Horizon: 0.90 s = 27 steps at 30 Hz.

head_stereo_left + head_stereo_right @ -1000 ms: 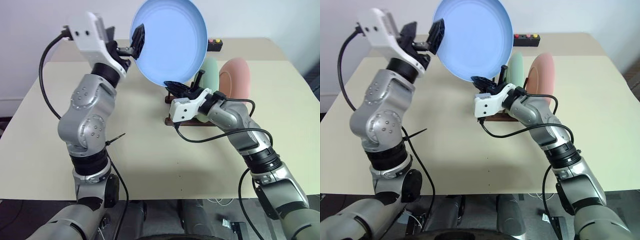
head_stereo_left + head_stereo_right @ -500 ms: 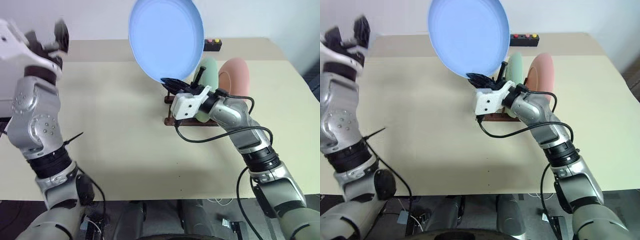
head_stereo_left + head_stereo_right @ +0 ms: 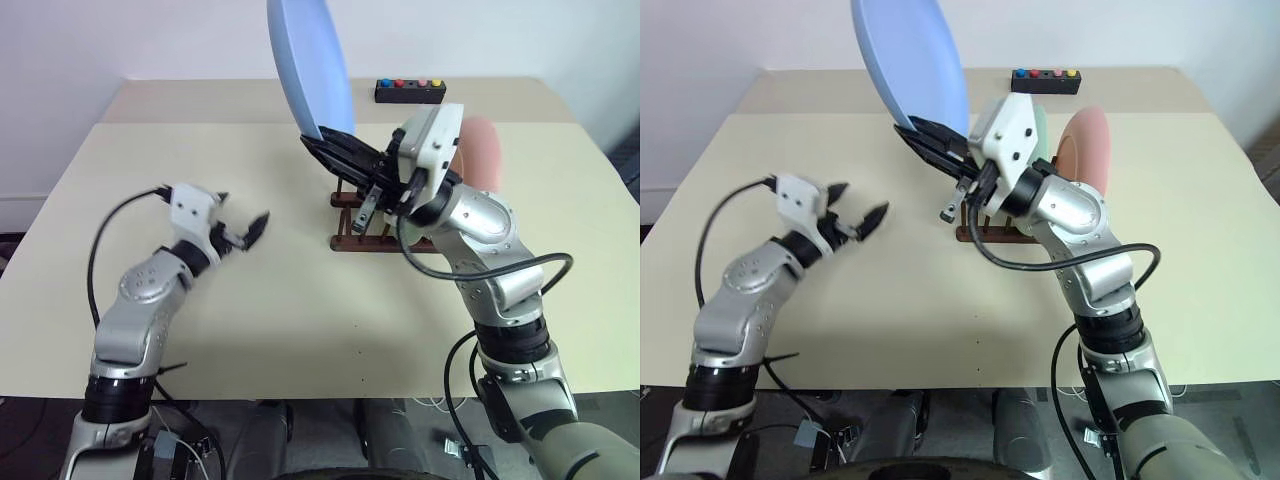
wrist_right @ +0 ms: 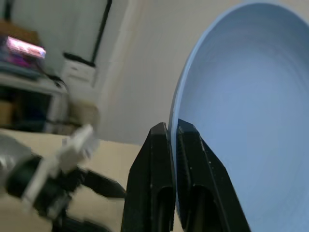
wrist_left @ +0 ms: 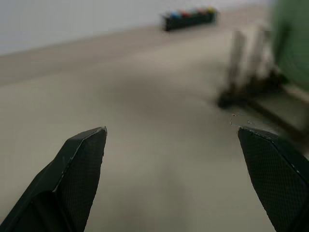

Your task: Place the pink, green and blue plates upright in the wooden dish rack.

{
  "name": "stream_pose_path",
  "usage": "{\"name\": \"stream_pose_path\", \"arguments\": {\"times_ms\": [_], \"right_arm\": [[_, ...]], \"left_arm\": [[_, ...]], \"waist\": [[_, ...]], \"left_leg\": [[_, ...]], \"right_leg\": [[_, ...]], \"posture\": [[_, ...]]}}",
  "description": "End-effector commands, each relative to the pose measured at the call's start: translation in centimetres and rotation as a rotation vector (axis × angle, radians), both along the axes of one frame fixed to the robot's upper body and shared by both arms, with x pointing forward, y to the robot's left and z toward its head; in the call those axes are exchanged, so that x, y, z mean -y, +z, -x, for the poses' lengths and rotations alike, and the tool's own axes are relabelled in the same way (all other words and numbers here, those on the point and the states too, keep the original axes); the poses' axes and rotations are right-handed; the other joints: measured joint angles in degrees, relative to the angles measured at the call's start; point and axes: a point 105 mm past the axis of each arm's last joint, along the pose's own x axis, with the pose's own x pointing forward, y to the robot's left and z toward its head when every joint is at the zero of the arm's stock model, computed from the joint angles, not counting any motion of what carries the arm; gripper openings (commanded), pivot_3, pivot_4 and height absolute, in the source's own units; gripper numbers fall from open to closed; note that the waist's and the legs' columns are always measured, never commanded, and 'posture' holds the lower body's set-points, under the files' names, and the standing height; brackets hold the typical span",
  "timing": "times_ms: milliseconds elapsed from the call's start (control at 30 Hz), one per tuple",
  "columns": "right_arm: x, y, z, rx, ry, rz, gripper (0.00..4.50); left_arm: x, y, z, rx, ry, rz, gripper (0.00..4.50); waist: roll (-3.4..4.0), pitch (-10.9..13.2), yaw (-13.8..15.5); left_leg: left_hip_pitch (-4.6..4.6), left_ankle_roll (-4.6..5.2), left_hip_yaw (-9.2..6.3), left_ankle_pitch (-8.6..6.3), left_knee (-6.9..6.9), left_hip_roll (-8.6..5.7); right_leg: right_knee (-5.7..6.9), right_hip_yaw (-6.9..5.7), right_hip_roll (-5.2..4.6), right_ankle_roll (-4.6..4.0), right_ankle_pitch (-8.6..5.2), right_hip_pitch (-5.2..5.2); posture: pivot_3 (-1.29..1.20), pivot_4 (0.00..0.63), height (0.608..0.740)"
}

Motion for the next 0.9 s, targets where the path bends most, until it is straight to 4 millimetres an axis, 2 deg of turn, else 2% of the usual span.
{"name": "stream_pose_path", "arguments": {"times_ms": [33,233,600,900], "right_arm": [[0.7,1.0,0.8,-0.098,0.035,-0.124,0.00],[1.8,0.0,0.5,-0.257,0.047,-0.217,0.00],[3.1,-1.8,-0.6,-0.331,-0.016,-0.253,0.00],[3.4,-2.4,-1.0,-0.387,-0.011,-0.284,0.00]], "left_arm": [[1.9,0.0,1.4,0.037,-0.121,-0.043,4.44],[3.6,-0.6,1.9,0.011,-0.181,0.008,4.44],[5.5,-1.9,3.3,-0.049,-0.267,0.047,4.44],[6.1,-1.5,3.8,-0.039,-0.303,0.073,4.44]], "waist": [[0.00,0.0,0.0],[0.01,0.0,0.1],[0.02,0.0,0.0],[0.02,0.0,0.0]], "left_leg": [[0.00,0.00,0.00,0.00,-0.01,0.01],[-0.01,0.00,0.01,0.00,0.03,0.02],[-0.01,0.01,0.02,0.00,0.02,0.02],[0.00,0.01,0.03,0.00,0.02,0.02]], "right_leg": [[0.00,0.00,0.00,0.00,0.00,-0.01],[0.00,-0.01,0.01,0.00,0.00,0.00],[0.00,0.00,0.02,0.01,0.00,-0.01],[0.00,0.00,0.02,0.01,0.00,-0.01]], "posture": [[0.00,0.150,0.740],[0.00,0.150,0.740],[0.00,0.150,0.740],[0.00,0.150,0.740]]}}
